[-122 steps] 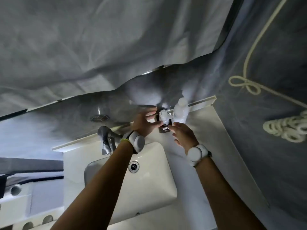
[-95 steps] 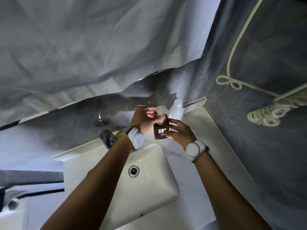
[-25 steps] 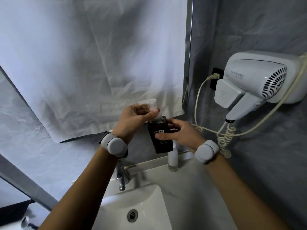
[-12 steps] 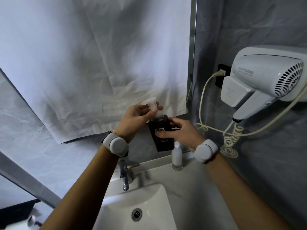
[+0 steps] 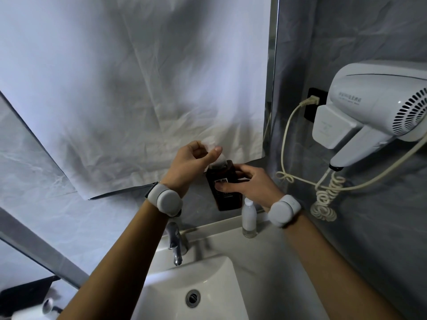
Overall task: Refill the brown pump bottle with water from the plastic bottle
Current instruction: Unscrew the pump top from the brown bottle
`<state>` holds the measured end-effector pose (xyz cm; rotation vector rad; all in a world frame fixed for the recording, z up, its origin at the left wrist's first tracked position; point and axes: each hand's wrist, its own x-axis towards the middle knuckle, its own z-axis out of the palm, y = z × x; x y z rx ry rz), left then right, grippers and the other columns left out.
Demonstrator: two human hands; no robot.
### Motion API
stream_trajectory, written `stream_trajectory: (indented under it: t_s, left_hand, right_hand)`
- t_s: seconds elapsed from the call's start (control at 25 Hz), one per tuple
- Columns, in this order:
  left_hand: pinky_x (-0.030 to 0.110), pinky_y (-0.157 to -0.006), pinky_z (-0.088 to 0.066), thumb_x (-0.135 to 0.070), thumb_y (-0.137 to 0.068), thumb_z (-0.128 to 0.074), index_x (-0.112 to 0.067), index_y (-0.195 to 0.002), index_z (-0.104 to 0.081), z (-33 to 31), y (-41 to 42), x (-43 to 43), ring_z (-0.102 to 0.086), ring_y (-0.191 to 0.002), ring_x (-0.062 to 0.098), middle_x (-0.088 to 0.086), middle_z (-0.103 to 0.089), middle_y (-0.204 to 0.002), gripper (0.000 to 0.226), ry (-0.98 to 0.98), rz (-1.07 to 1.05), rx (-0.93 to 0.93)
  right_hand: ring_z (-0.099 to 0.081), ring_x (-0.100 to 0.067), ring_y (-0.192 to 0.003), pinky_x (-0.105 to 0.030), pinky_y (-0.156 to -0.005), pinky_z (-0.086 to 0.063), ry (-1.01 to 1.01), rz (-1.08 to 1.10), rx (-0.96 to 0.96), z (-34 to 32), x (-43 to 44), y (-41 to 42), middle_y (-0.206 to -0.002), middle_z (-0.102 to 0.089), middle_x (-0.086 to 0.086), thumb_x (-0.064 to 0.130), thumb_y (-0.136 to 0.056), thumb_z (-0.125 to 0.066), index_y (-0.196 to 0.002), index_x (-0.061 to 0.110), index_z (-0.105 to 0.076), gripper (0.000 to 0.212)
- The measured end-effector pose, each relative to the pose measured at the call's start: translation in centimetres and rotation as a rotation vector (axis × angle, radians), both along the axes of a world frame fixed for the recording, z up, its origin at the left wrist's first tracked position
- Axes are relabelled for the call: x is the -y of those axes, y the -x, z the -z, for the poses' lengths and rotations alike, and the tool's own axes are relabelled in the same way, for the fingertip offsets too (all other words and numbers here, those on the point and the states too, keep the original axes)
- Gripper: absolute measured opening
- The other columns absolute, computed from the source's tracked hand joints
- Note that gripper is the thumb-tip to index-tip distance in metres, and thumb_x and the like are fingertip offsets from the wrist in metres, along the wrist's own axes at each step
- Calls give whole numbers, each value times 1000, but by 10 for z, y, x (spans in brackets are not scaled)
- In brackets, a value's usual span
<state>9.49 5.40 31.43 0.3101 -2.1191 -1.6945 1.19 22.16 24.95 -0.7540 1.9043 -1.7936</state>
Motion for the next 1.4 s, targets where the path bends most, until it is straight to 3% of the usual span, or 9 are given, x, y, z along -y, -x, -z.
stream_trajectory:
  t_s: [0.12,0.28,0.4,0.52,0.68,0.96,1.08,1.24,1.4]
  left_hand:
    - [22,-92,-60,-3,-101,-62,5,-130,-63,1,-4,2,-75,-100,11,13,-76,-119,31,-45,118,-21]
    - [22,-87,-61,0,-96,-68,6,-122,-66,4,-3,3,-78,-97,13,12,-79,-114,27,-48,82,-29]
    - [34,-96,-62,-5,-89,-78,6,-113,-70,8,0,4,-77,-103,26,20,-80,-110,28,-64,4,-11]
    - [25,-76,-58,-12,-81,-88,9,-98,-66,8,0,1,-71,-89,27,29,-76,-100,34,-34,-82,0]
    - [14,-51,-43,-14,-80,-89,-15,-79,-56,0,0,3,-57,-63,12,10,-65,-78,33,-8,-119,-37]
    - [10,-57,-49,-12,-87,-83,-8,-97,-68,-22,-7,10,-71,-67,-3,4,-77,-86,19,11,-148,-126]
    - [12,-56,-48,-16,-88,-83,-14,-97,-72,-32,-12,15,-70,-69,1,2,-79,-89,15,16,-172,-146]
    - [18,-61,-46,-22,-90,-81,-1,-114,-73,-42,-17,20,-67,-88,15,17,-80,-110,33,39,-209,-141]
    - [17,-63,-47,-25,-92,-79,-3,-117,-74,-48,-21,24,-66,-91,15,15,-80,-113,34,48,-215,-156]
  right_hand:
    - [-75,-8,-106,-27,-93,-60,-9,-15,-4,1,-2,1,-111,-81,5,22,-70,-97,-120,26,-78,54]
    - [-76,-4,-101,-21,-88,-60,-11,-25,-10,4,-2,1,-109,-82,6,19,-69,-97,-113,30,-77,50]
    - [-76,-7,-103,-24,-89,-61,-13,-11,-21,9,-2,2,-109,-82,3,16,-69,-97,-120,25,-77,56]
    - [-77,-3,-97,-21,-82,-61,-17,-1,-35,16,-4,2,-102,-83,8,16,-67,-99,-111,36,-78,52]
    - [-77,-4,-98,-25,-86,-61,-23,14,-53,24,-6,1,-100,-83,13,17,-67,-99,-100,43,-76,48]
    - [-75,6,-93,-14,-81,-58,-19,15,-42,32,-11,3,-107,-80,11,10,-68,-97,-124,29,-73,64]
    - [-74,7,-94,-13,-80,-58,-26,3,-27,35,-13,4,-108,-80,12,10,-68,-97,-122,33,-72,64]
    - [-74,3,-99,-19,-84,-58,-33,7,-17,36,-16,6,-112,-80,10,14,-66,-98,-124,33,-73,66]
    - [-74,-1,-102,-19,-83,-59,-38,9,-8,39,-18,9,-112,-80,10,17,-63,-99,-121,37,-74,66]
